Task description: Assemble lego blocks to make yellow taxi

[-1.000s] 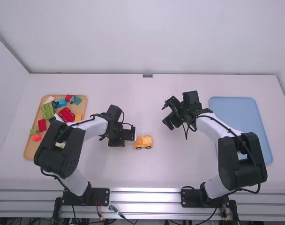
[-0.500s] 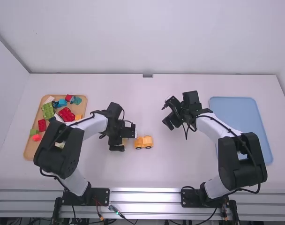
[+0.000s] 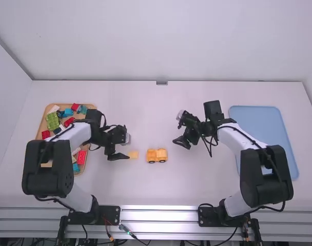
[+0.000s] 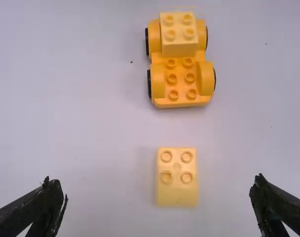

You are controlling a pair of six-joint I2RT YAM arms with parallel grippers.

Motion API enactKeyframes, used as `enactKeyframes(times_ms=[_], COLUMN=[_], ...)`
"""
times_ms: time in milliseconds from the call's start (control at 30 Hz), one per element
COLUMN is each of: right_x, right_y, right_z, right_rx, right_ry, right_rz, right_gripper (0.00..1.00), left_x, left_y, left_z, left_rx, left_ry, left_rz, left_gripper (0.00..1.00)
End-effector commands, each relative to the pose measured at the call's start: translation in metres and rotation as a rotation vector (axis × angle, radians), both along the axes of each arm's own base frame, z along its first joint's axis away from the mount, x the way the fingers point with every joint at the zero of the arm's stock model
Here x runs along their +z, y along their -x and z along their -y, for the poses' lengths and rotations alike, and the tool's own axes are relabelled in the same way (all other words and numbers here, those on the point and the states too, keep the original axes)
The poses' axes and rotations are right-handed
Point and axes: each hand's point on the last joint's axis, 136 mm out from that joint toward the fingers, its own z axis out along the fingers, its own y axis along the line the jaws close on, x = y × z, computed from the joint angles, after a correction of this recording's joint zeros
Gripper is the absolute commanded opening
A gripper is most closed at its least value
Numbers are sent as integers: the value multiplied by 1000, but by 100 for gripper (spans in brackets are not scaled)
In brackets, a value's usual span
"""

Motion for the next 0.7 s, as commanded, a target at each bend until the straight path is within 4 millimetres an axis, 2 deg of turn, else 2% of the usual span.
enactKeyframes(times_ms=[0, 267, 500, 667], right_x=[37, -1, -17, -37], right_y=[18, 44, 73, 79], right_z=[-19, -38, -55, -55], right_rx=[209, 268, 352, 349], right_ry=[-187, -156, -169, -73], right_rz=[150, 199, 231, 220], right_gripper=[99, 99, 99, 99], left_x=[9, -18, -25, -27], left_y=[9, 19, 20, 19], left_z=[11, 17, 17, 19], left_rx=[-25, 75, 88, 76], left_ry=[149, 181, 184, 183], left_rz=[57, 15, 46, 60], left_gripper=[99, 99, 99, 99])
